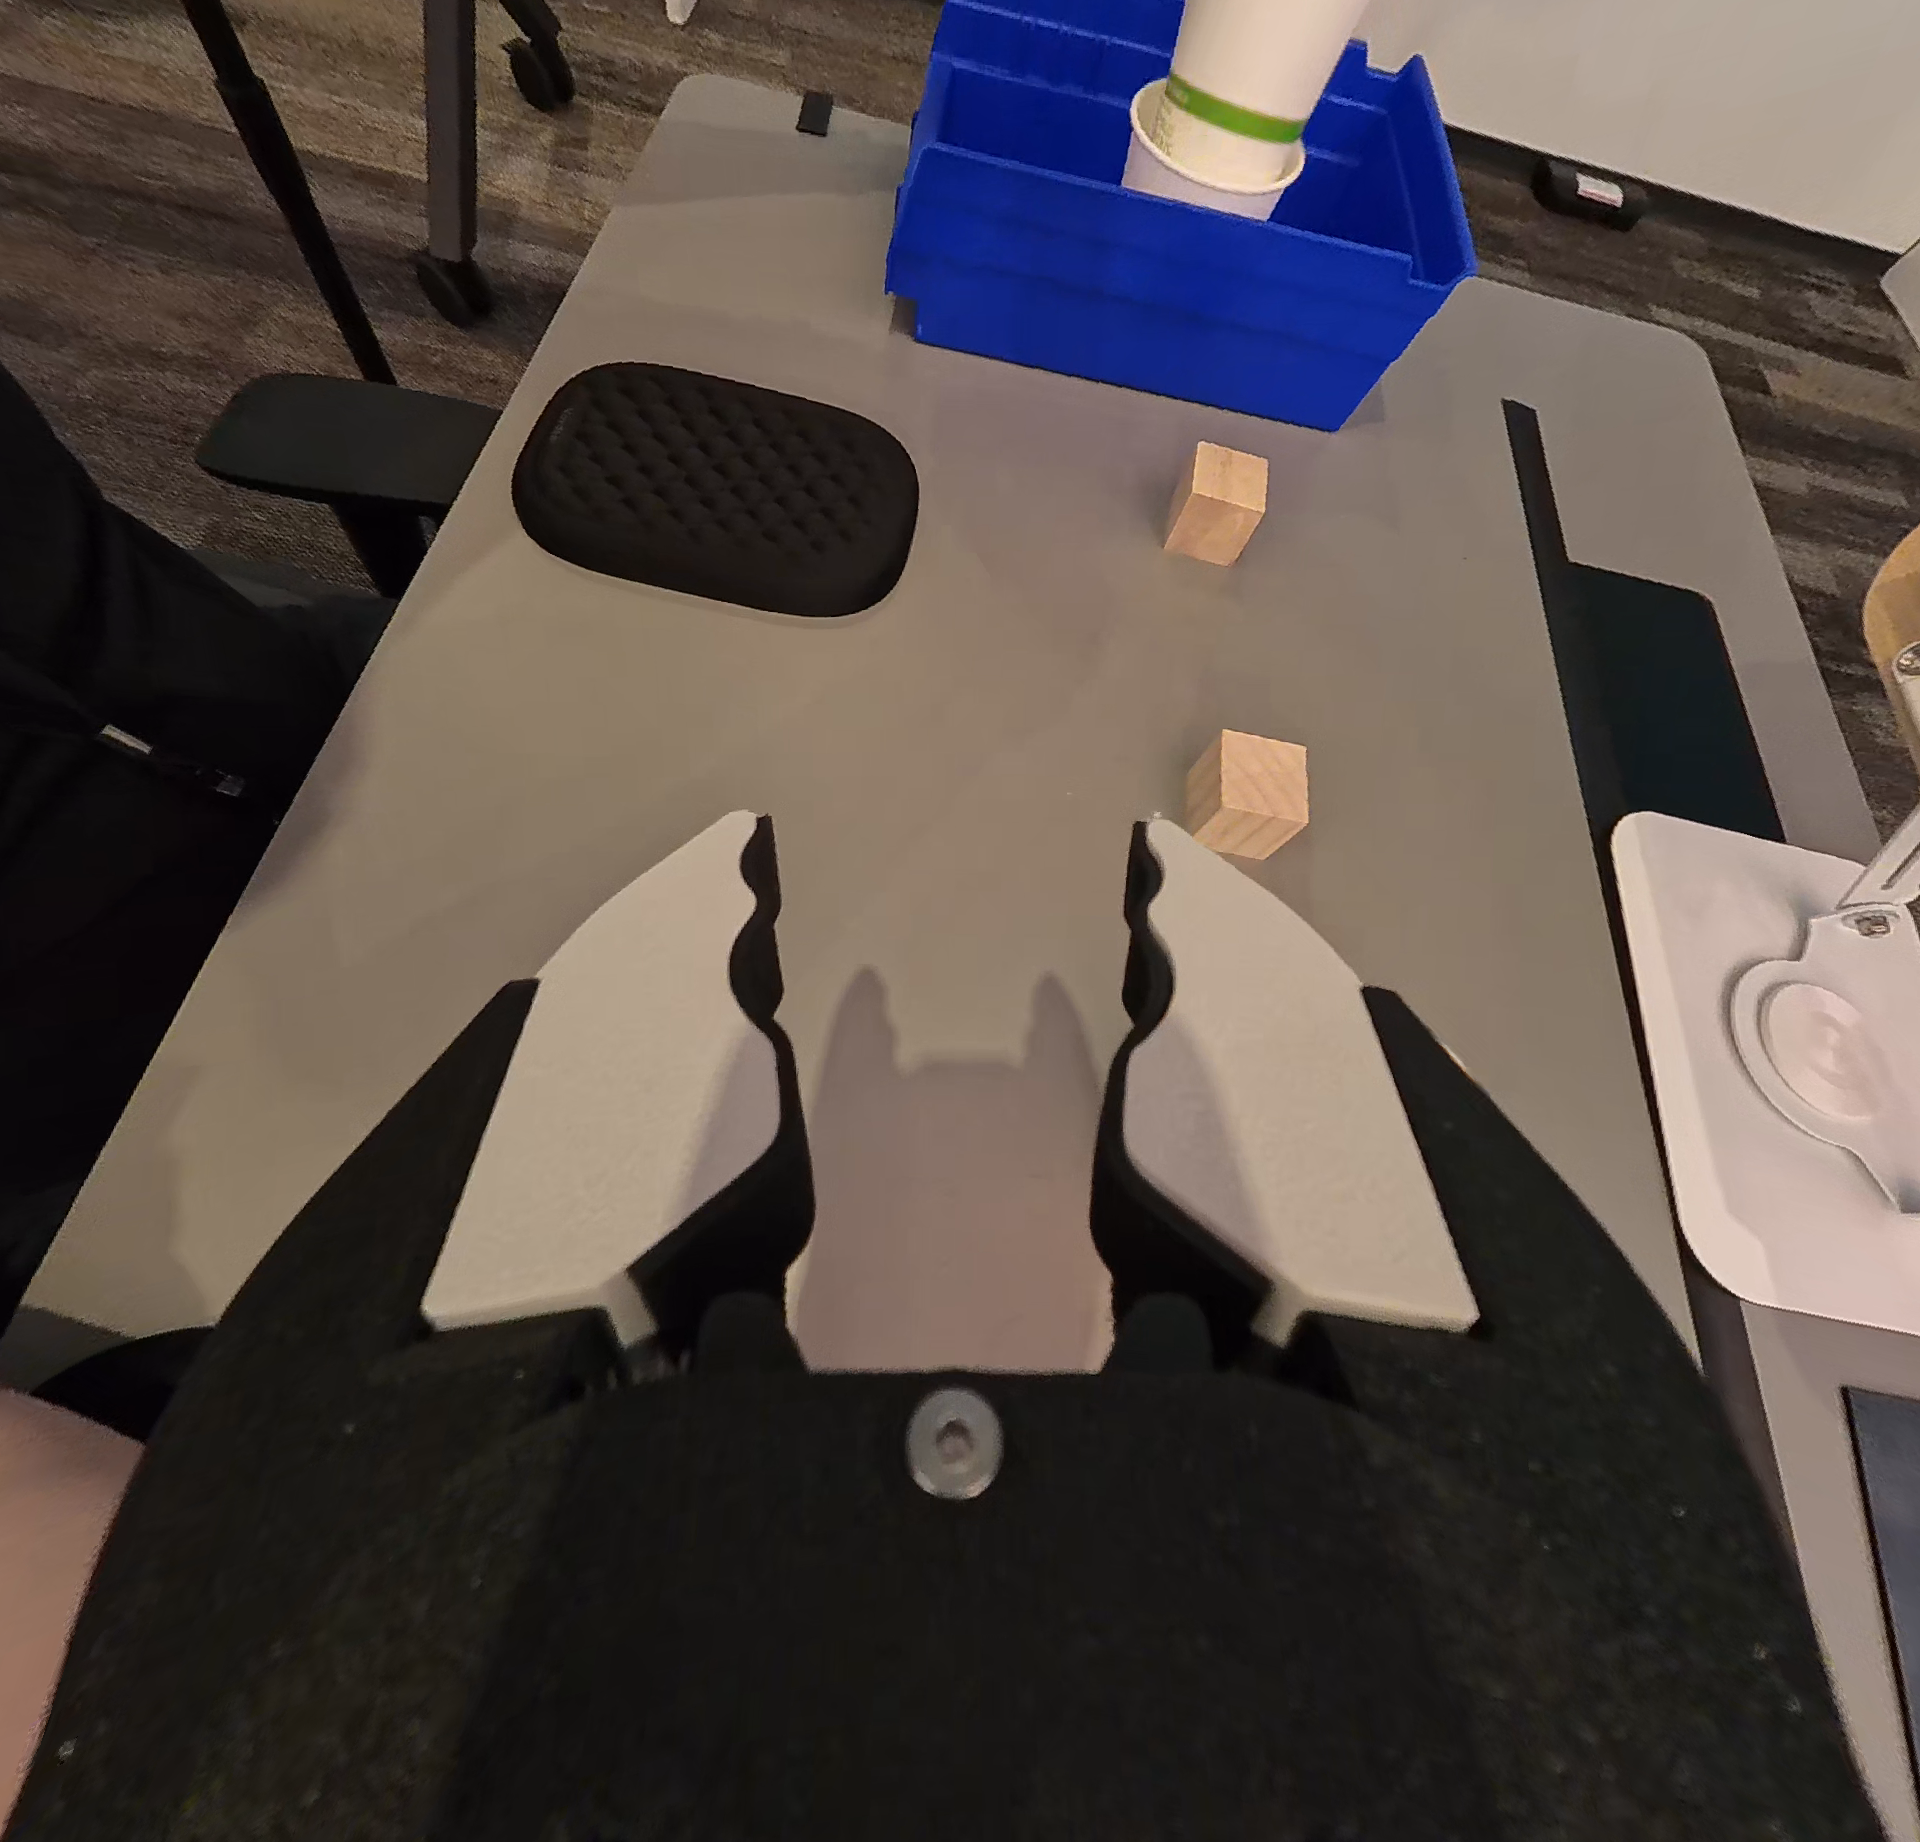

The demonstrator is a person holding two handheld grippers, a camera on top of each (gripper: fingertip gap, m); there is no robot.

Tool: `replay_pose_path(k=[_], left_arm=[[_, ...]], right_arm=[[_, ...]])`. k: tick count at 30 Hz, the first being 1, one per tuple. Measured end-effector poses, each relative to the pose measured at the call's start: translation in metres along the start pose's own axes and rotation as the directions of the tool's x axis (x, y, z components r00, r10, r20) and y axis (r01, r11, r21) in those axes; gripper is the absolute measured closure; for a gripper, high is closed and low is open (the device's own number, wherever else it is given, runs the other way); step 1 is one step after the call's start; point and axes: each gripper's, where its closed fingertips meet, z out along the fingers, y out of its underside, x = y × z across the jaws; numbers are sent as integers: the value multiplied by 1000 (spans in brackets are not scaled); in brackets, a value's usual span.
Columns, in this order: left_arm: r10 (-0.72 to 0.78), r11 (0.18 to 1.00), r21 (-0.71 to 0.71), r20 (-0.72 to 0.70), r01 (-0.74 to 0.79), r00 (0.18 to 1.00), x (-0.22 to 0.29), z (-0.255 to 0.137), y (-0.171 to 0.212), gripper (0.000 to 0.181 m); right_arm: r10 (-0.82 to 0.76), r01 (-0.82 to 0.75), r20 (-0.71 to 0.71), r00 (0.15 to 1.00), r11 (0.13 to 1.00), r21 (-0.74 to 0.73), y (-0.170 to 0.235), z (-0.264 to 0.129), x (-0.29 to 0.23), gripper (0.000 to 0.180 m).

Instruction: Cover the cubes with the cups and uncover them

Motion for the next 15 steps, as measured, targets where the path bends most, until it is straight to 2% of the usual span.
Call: replay_pose_path(k=[8, 11, 15], left_arm=[[5, 991, 131, -8, -4, 1000, 17, -33, -50, 178], [-7, 979, 203, -87, 24, 996, 41, -43, -76, 178], [28, 957, 286, -254, 47, 967, 97, -46, -108, 178]], right_arm=[[0, 5, -61, 998, 997, 81, -15, 10, 18, 115], [12, 9, -133, 991, 989, 149, -33, 20, 32, 114], [99, -44, -200, 975, 964, 261, -63, 43, 48, 110]])
